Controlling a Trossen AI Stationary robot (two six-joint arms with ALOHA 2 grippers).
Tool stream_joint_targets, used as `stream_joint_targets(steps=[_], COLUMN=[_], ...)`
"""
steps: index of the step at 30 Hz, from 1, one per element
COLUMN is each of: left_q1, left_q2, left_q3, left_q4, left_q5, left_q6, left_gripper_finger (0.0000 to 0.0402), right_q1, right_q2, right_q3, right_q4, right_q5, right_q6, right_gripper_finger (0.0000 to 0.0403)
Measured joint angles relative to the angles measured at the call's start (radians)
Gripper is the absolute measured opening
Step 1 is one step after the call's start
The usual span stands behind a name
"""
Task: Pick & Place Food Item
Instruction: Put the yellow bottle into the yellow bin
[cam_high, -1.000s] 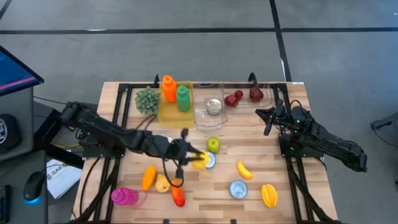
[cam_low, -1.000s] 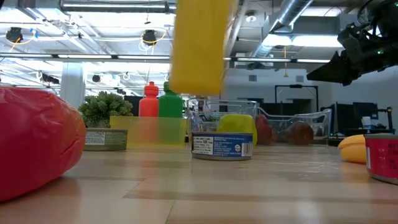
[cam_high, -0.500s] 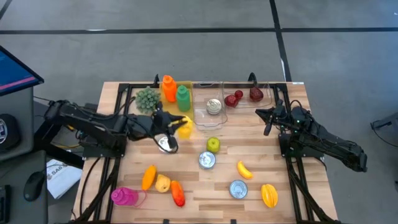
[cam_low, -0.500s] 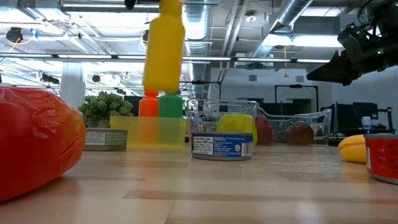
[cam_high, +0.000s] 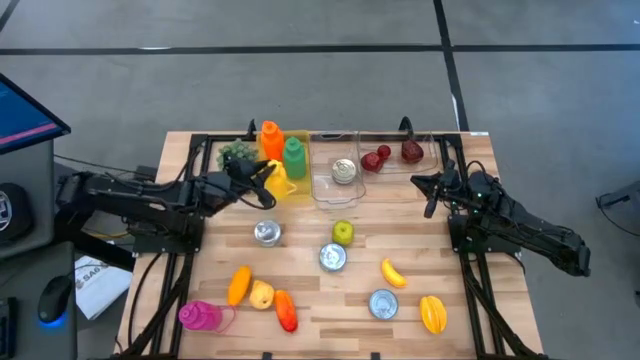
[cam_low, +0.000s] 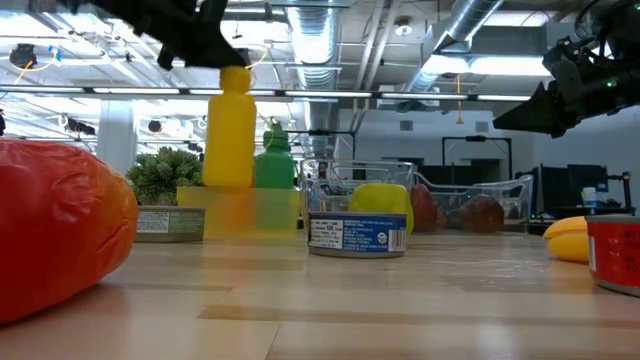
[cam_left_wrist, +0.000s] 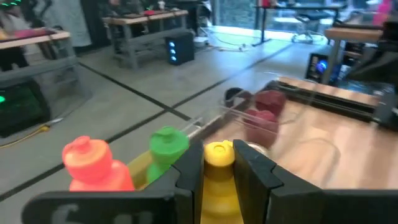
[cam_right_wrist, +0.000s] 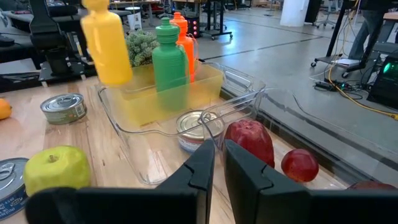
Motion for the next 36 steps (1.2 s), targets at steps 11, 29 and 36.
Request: stream_joint_targets(steps=[11, 29, 36], left_q1=[0.107, 0.165, 0.27], left_q2=[0.016, 0.018, 0.018], left_q3=[-0.113, -0.29, -0.29], left_q4=[0.139, 0.357, 0.368], left_q5=[-0.003, 0.002, 0.154], left_q6=[0.061, 0.025, -0.009], left_gripper_finger=[0.0057, 0.0057, 0.0058], right_q1=[0.0, 0.0, 0.0], right_q2=[0.0, 0.0, 0.0], right_q3=[0.0, 0.0, 0.0], right_q4=[0.0, 0.01, 0.017], right_q5=[0.0, 0.0, 0.002], right_q6=[0.0, 0.0, -0.003], right_gripper_finger=[0.0033, 0.0033, 0.0033])
